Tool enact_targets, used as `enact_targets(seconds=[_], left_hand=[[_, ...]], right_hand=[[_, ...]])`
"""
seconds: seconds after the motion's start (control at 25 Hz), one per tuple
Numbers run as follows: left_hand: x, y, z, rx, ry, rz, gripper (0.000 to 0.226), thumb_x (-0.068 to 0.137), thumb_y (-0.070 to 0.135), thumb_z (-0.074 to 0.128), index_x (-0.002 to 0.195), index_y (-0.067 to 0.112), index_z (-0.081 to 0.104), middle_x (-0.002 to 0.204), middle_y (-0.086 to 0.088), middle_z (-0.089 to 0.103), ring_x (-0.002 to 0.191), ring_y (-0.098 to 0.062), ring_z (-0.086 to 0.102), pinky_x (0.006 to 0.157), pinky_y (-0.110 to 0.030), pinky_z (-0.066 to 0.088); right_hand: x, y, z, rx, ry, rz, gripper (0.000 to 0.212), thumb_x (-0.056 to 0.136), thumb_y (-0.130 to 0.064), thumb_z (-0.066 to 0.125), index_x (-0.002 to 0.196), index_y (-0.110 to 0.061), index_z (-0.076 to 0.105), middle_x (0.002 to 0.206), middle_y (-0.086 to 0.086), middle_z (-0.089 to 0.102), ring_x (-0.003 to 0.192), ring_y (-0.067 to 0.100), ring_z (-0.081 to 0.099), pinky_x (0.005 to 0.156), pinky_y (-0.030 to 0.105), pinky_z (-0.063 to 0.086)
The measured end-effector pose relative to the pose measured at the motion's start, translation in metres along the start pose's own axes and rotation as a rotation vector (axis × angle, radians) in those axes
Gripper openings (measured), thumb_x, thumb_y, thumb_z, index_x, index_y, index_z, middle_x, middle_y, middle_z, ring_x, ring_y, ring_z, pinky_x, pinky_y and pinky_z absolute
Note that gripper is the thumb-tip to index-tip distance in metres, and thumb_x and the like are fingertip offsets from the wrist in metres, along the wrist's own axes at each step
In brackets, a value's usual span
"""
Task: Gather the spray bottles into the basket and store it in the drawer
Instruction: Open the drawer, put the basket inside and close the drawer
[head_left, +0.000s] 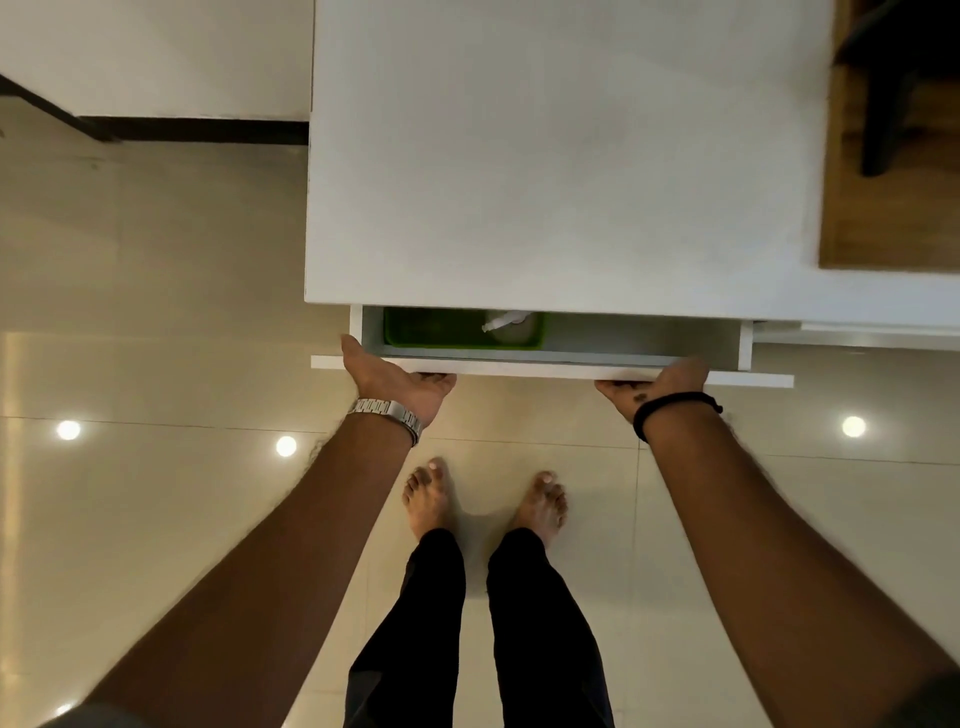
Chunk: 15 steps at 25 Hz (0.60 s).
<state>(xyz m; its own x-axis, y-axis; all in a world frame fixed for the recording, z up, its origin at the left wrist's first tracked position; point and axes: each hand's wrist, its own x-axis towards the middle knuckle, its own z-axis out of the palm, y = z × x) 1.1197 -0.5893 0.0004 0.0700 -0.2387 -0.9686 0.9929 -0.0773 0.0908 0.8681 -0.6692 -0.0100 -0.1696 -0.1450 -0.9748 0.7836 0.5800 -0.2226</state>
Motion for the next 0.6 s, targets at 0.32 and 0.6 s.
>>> enact_targets(seconds=[0.32, 0.6], left_hand=[[0.008, 0.020, 0.038, 0.082, -0.090, 0.092, 0.098, 0.085, 0.077, 0.031, 0.152, 0.006, 0.022, 0.148, -0.029, 0.039, 0.132, -0.043, 0.045, 0.112, -0.054, 0.038], [0.011, 0.017, 0.027, 0.517, -0.078, 0.147, 0.083, 0.092, 0.071, 0.019, 0.132, 0.005, 0.047, 0.124, -0.014, 0.060, 0.115, -0.030, 0.059, 0.104, -0.042, 0.046]], right_hand=[[-0.003, -0.017, 0.040, 0.005, -0.114, -0.096, 0.064, 0.102, -0.054, 0.035, 0.142, -0.004, 0.044, 0.137, 0.019, 0.055, 0.124, 0.037, 0.056, 0.108, 0.054, 0.045], [-0.002, -0.007, 0.031, -0.366, -0.156, -0.136, 0.069, 0.101, -0.060, 0.033, 0.136, -0.003, 0.050, 0.127, 0.018, 0.062, 0.117, 0.033, 0.061, 0.098, 0.046, 0.051]])
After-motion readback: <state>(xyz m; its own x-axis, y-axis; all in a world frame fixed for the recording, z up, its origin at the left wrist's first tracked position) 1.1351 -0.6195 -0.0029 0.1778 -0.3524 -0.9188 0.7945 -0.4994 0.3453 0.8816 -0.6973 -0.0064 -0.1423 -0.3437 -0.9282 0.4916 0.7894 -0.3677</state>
